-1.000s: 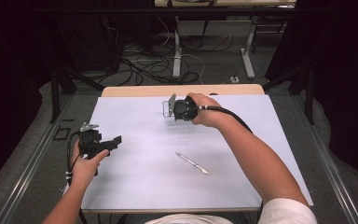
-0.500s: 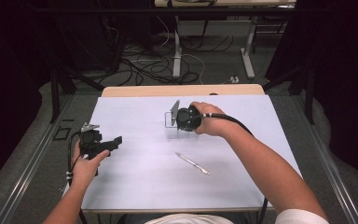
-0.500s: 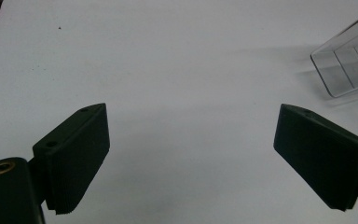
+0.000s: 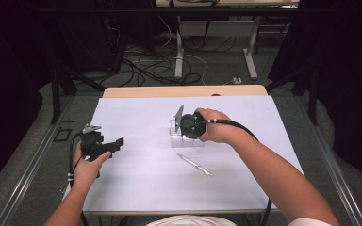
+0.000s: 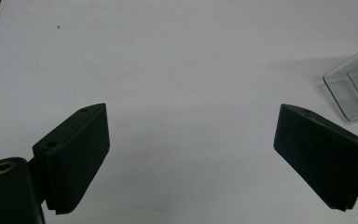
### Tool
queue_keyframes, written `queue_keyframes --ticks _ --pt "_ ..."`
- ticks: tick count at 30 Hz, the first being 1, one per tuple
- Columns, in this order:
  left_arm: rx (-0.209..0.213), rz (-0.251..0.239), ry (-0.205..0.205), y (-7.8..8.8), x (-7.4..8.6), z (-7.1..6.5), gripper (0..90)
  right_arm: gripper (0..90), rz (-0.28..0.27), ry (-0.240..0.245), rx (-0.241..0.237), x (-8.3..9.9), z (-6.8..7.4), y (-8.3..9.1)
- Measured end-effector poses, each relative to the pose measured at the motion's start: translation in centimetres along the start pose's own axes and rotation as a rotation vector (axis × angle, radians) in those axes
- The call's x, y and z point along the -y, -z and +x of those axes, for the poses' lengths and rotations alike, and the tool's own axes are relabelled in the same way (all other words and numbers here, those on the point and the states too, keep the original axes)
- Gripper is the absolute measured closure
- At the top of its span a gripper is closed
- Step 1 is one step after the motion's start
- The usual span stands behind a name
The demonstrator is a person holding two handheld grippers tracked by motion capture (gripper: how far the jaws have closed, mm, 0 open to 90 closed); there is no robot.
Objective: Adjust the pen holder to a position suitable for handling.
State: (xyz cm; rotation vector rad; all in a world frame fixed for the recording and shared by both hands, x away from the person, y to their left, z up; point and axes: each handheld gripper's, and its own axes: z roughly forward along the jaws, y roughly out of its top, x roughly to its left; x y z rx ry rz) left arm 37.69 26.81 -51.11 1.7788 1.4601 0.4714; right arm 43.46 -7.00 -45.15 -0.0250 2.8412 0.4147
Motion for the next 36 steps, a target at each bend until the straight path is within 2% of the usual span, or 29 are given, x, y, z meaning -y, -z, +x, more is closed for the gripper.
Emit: queue_keyframes --ticks 5,10,16,21,23,30,32,35,36 --pt "0.0 0.0 0.0 0.0 0.0 0.0 10.5 87.8 -0.004 -0.003 0.003 0.0 -0.2 -0.1" --pt "-0.001 0.0 0.003 0.0 0.0 0.0 10.5 86.8 -0.019 -0.042 0.01 0.0 -0.7 -0.4" --pt "-0.002 0.0 0.0 0.0 0.0 0.0 10.5 85.9 -0.031 -0.047 0.017 0.3 -1.1 -0.5" --pt "0.0 0.002 -0.004 0.0 0.0 0.0 10.5 85.0 -0.048 -0.122 0.006 0.4 -1.0 -0.6" --pt "-0.001 0.001 -0.005 0.0 0.0 0.0 10.5 84.2 -0.05 -0.12 0.008 0.4 -1.1 -0.6" --pt "-0.001 0.004 -0.006 0.0 0.0 0.0 10.5 73.4 -0.091 -0.175 0.04 0.7 -1.1 -0.1" --pt "-0.001 0.003 -0.005 0.0 0.0 0.0 10.5 66.8 -0.102 -0.21 0.042 0.7 -0.9 0.3" --pt "-0.001 0.001 -0.005 0.0 0.0 0.0 10.5 63.3 -0.11 -0.224 0.056 0.7 -0.8 0.5" --pt "-0.001 0.001 -0.005 0.0 0.0 0.0 10.5 59.9 -0.118 -0.245 0.058 0.7 -0.7 0.8"
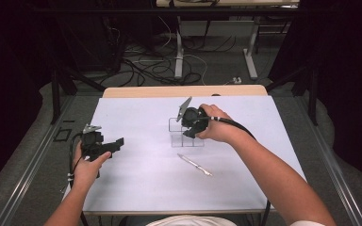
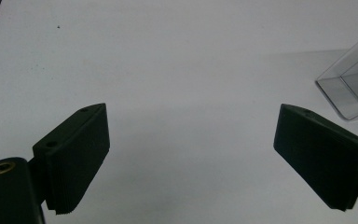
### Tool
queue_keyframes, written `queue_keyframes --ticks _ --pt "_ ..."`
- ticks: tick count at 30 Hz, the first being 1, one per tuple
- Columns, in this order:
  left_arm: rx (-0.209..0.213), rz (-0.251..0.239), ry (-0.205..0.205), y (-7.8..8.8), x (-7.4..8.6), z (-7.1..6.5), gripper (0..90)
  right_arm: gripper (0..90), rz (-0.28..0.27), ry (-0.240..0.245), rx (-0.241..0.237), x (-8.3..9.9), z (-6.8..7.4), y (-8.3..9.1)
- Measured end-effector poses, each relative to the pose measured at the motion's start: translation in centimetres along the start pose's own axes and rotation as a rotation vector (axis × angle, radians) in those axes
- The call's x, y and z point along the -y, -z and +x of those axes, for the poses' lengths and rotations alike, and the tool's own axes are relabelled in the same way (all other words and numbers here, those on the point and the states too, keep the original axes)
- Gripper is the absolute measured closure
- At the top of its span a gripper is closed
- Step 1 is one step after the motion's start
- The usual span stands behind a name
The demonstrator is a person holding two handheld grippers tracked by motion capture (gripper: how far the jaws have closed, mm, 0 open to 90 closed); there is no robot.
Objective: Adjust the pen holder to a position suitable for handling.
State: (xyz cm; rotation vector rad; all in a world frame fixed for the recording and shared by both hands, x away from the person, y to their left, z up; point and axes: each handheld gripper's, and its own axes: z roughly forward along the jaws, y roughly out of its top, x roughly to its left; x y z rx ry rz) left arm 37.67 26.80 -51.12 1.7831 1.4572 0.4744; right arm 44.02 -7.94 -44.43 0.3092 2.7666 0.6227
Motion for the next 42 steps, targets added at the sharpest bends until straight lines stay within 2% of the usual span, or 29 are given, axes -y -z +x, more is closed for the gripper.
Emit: queue_keyframes --ticks 4,8,11,12,19,21,23,26,27,29,30,31,32,33,36,40,41,42 --pt "-0.001 0.0 -0.001 0.0 0.0 0.0 10.5 58.2 -0.014 -0.018 0.012 0.2 0.2 0.3" --pt "-0.002 0.002 -0.002 0.0 0.0 0.0 10.5 55.1 -0.036 -0.072 0.005 0.6 0.5 1.0" --pt "0.001 0.01 -0.004 0.0 0.0 0.0 10.5 52.5 -0.082 -0.079 0.048 0.9 0.7 1.7" --pt "0.001 0.009 -0.004 0.0 0.0 0.0 10.5 52.5 -0.082 -0.079 0.048 0.9 0.7 1.7" --pt "-0.001 0.003 -0.003 0.1 0.0 0.0 10.5 46.4 -0.144 -0.248 0.08 1.9 0.9 3.4" --pt "-0.001 0.003 -0.004 0.1 0.0 0.0 10.5 41.4 -0.148 -0.268 0.079 2.2 0.9 3.7" --pt "-0.001 0.002 -0.003 0.1 0.0 0.0 10.5 33.3 -0.122 -0.312 0.079 2.5 0.9 3.9" --pt "0.0 0.0 -0.002 0.0 0.0 0.0 10.5 25.1 -0.091 -0.324 0.095 2.9 1.1 3.9" --pt "0.001 0.0 -0.002 0.0 0.0 0.0 10.5 21.0 -0.092 -0.325 0.098 3.1 1.1 3.9" --pt "0.003 0.0 -0.002 0.0 0.0 0.0 10.5 15.2 -0.104 -0.343 0.133 3.5 1.4 3.9" --pt "0.003 0.001 -0.002 0.0 0.0 0.0 10.5 14.8 -0.112 -0.358 0.136 3.7 1.6 3.9" --pt "0.004 0.002 -0.002 0.0 0.0 0.0 10.5 12.3 -0.135 -0.398 0.108 4.0 1.8 3.9" --pt "0.005 0.002 -0.002 0.0 0.0 0.0 10.5 12.3 -0.135 -0.398 0.108 4.0 1.8 3.9" --pt "0.005 0.006 -0.003 0.0 0.0 0.0 10.5 4.7 -0.14 -0.427 0.075 4.3 2.0 3.8" --pt "0.009 0.008 -0.003 -0.1 0.0 0.0 10.5 0.2 -0.137 -0.444 0.068 4.4 2.3 3.7" --pt "0.014 0.011 -0.002 0.0 0.0 0.1 10.5 0.0 -0.175 -0.487 0.054 4.7 2.8 3.2" --pt "0.014 0.01 -0.001 0.0 0.0 0.1 10.5 0.0 -0.17 -0.503 0.031 4.7 3.0 3.2" --pt "0.014 0.01 0.0 0.0 0.0 0.0 10.5 0.0 -0.17 -0.503 0.031 4.7 3.0 3.2"
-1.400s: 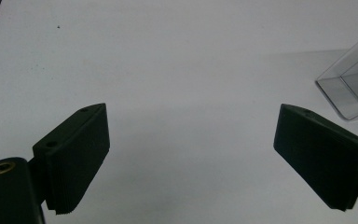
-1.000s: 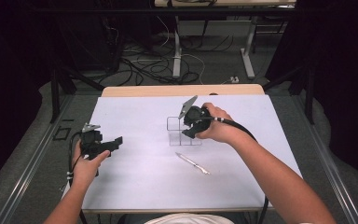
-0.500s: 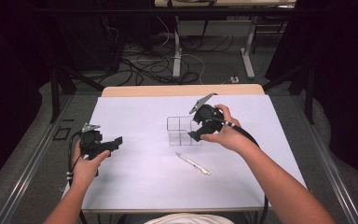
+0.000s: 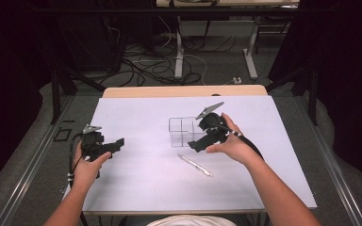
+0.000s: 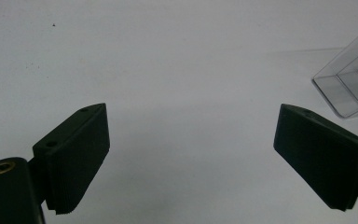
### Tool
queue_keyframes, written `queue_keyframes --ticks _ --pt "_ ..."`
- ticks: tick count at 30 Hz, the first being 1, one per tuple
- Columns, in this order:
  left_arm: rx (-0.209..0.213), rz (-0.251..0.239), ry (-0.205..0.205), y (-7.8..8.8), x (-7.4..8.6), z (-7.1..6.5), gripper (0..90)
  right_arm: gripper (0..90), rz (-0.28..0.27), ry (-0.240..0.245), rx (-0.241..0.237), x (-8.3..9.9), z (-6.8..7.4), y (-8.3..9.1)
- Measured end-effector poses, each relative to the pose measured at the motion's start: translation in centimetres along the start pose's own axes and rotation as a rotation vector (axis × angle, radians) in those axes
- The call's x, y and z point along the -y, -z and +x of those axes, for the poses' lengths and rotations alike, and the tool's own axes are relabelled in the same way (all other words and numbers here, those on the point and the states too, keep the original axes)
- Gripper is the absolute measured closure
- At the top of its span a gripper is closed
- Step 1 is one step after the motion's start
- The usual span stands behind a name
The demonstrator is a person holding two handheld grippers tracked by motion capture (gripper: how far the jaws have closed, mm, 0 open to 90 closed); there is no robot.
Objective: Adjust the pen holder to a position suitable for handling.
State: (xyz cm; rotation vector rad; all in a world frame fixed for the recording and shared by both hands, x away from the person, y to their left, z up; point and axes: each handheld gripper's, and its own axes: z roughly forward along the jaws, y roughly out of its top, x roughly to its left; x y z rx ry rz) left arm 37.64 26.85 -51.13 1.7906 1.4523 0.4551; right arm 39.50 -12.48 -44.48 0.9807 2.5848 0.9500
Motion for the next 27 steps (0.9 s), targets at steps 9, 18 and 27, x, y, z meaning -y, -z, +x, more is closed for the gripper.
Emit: queue_keyframes --ticks 9,18,27 --pt "0.008 -0.006 -0.004 0.0 0.0 -0.1 10.5 0.9 -0.008 -0.007 0.043 1.1 1.2 -1.0" --pt "0.01 0.001 -0.008 0.1 0.1 -0.2 10.5 7.9 0.041 -0.014 0.051 1.5 1.5 -1.8" --pt "0.013 0.002 -0.009 0.1 0.0 -0.1 10.5 29.7 0.061 -0.04 0.013 1.6 2.1 -2.3"
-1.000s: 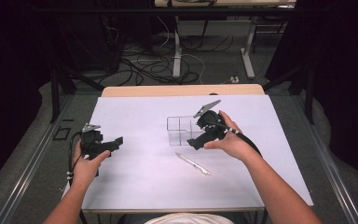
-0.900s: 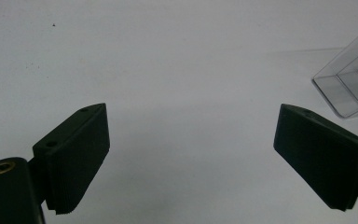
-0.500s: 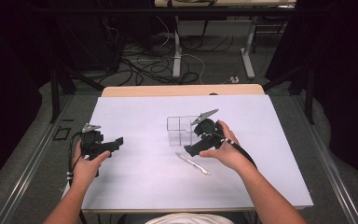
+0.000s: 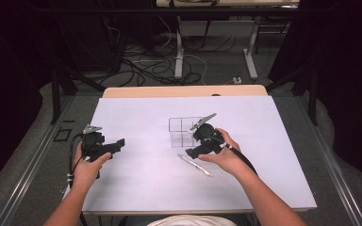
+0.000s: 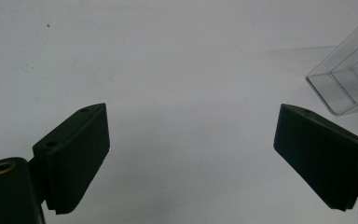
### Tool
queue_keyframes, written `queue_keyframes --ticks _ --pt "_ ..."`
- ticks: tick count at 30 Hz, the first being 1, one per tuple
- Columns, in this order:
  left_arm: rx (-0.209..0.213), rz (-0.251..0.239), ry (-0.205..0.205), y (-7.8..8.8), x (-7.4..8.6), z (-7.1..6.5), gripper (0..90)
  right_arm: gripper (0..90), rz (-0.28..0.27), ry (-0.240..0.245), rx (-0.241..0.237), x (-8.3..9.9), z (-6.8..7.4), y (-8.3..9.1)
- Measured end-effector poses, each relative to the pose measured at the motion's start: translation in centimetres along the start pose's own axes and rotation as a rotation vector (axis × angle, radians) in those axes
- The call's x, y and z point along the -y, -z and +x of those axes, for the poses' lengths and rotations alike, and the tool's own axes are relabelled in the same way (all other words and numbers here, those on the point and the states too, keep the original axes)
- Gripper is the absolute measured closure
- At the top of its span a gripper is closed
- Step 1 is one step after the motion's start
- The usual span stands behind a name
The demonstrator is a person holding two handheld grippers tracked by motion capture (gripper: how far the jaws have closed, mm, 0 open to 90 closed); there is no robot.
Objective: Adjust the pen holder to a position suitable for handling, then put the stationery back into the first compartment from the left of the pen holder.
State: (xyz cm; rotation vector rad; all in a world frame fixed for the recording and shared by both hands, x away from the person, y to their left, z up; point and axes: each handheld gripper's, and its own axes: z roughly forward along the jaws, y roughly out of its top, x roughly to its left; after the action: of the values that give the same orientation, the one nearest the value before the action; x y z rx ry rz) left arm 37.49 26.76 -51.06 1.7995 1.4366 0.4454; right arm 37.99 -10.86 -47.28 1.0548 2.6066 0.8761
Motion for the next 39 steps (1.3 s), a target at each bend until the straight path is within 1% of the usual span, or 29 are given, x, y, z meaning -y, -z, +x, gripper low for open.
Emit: queue_keyframes --ticks 1,2,3,4,7,8,10,14,15,16,17,19,21,22,24,29,30,32,36,37,39 --pt "0.0 0.0 0.0 0.0 0.0 0.0 10.5 31.0 0.013 0.002 -0.01 0.0 0.0 0.0" --pt "-0.001 -0.002 -0.002 0.0 0.0 0.0 10.5 33.2 0.013 -0.003 -0.013 0.0 0.1 -0.1" --pt "0.002 0.005 0.0 0.1 0.0 0.0 10.5 35.3 0.025 -0.003 -0.022 0.0 0.1 -0.2" --pt "0.0 -0.006 0.004 0.0 0.0 0.0 10.6 36.2 0.029 0.004 -0.024 0.0 0.0 -0.3" --pt "-0.003 -0.009 0.009 0.0 0.1 0.0 10.6 38.7 0.048 0.005 -0.024 0.1 0.0 -0.6" --pt "-0.003 -0.009 0.009 0.0 0.1 0.0 10.6 40.3 0.053 0.009 -0.033 0.2 0.0 -0.7" --pt "-0.002 -0.008 0.008 0.0 0.1 0.0 10.7 40.8 0.069 0.011 -0.052 0.2 0.0 -1.0" --pt "-0.002 -0.002 0.006 0.0 0.1 0.0 10.8 41.0 0.094 0.05 -0.049 0.3 0.1 -1.5" --pt "-0.005 -0.002 0.004 0.0 0.1 0.1 10.8 41.0 0.098 0.051 -0.052 0.4 0.1 -1.6" --pt "-0.004 -0.003 0.004 0.0 0.2 0.1 10.9 41.2 0.106 0.071 -0.045 0.5 0.1 -1.8" --pt "-0.005 0.001 0.003 0.1 0.1 0.1 10.9 41.9 0.116 0.072 -0.041 0.6 0.1 -1.9" --pt "-0.005 -0.002 0.006 0.1 0.2 0.1 10.9 45.4 0.125 0.095 -0.037 0.8 0.2 -2.4" --pt "-0.006 -0.005 0.008 0.1 0.2 0.1 10.9 47.7 0.143 0.096 -0.032 1.0 0.2 -2.7" --pt "-0.007 -0.004 0.013 0.1 0.2 0.1 10.9 49.4 0.144 0.106 -0.029 1.0 0.2 -2.7" --pt "-0.009 0.0 0.012 0.2 0.2 0.1 11.0 53.1 0.143 0.102 -0.028 1.0 0.2 -2.8" --pt "-0.014 -0.005 0.013 0.1 0.2 0.1 11.1 58.7 0.148 0.097 -0.028 1.0 0.2 -3.0" --pt "-0.013 -0.006 0.013 0.1 0.2 0.1 11.1 59.5 0.155 0.091 -0.03 1.0 0.3 -3.0" --pt "-0.014 -0.003 0.01 0.2 0.2 0.2 11.1 59.7 0.167 0.094 -0.037 1.0 0.2 -3.4" --pt "-0.014 -0.003 0.008 0.2 0.3 0.2 11.1 60.9 0.223 0.074 -0.04 0.9 0.4 -4.1" --pt "-0.013 -0.005 0.01 0.2 0.3 0.2 11.1 61.5 0.226 0.081 -0.04 0.8 0.4 -4.3" --pt "-0.014 -0.005 0.01 0.2 0.3 0.2 11.1 62.5 0.237 0.08 -0.047 0.7 0.4 -4.6"
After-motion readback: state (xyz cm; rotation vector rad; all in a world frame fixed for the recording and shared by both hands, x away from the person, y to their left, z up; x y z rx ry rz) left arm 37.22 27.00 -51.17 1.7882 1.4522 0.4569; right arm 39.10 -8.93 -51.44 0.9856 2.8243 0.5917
